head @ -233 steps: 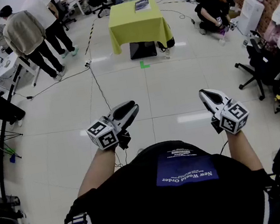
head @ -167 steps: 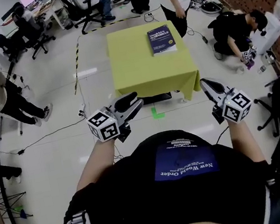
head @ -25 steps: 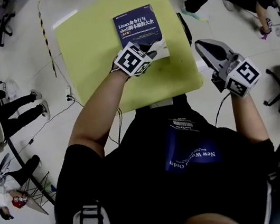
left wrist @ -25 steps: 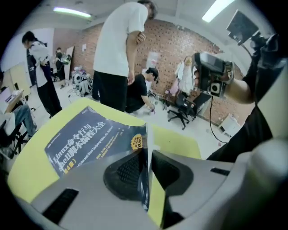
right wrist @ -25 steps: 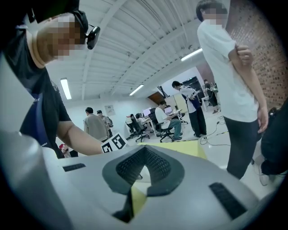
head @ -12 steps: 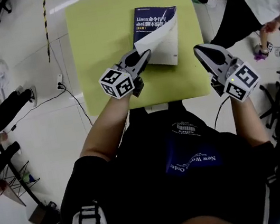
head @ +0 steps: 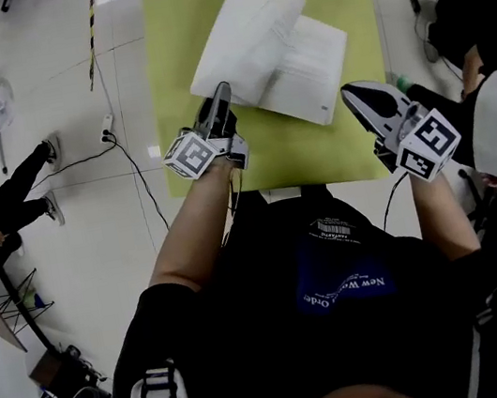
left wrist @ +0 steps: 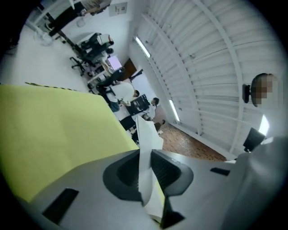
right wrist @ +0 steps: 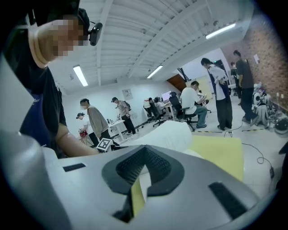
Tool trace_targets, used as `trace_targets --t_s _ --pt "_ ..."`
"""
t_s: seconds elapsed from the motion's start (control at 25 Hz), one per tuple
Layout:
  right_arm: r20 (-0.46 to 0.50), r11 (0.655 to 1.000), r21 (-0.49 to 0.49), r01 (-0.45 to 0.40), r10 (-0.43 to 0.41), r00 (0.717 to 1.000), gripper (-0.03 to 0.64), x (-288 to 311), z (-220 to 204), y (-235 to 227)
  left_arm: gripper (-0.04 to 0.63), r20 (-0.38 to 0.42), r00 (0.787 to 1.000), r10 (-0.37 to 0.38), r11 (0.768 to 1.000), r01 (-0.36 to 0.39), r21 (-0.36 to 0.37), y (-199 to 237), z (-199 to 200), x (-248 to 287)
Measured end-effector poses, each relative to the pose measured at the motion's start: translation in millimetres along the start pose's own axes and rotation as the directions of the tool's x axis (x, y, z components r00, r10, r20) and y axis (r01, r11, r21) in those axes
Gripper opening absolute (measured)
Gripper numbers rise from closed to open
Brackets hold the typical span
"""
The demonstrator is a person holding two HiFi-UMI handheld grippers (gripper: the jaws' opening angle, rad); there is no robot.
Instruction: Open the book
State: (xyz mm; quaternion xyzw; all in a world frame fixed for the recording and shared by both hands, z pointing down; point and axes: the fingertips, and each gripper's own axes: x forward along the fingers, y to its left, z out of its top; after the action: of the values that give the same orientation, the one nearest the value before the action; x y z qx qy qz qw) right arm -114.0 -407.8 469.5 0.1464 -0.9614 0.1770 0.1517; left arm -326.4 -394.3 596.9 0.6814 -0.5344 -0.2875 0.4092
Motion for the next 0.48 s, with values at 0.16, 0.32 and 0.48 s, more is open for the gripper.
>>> trace_targets --t_s 0.16,0.32,0.48 --pt "-0.012 1.000 -0.011 -0.028 0.028 1.000 -0.014 11.3 0.6 3.6 0.067 -0.032 0.964 0.263 0.965 -0.263 0.019 56.5 1.7 -18.1" --pt "-0.013 0.999 -0.022 -0.046 0.046 0.999 -0.014 19.5 1.0 0.6 0.090 -0.104 0.913 0.395 0.918 -0.397 0.000 77.3 -9.7 -21.7" --pt "-0.014 0.998 -0.027 -0.058 0.058 0.998 -0.014 29.9 0.9 3.0 0.104 -0.161 0.912 0.378 0.910 -0.398 -0.119 76.9 -9.9 -26.4"
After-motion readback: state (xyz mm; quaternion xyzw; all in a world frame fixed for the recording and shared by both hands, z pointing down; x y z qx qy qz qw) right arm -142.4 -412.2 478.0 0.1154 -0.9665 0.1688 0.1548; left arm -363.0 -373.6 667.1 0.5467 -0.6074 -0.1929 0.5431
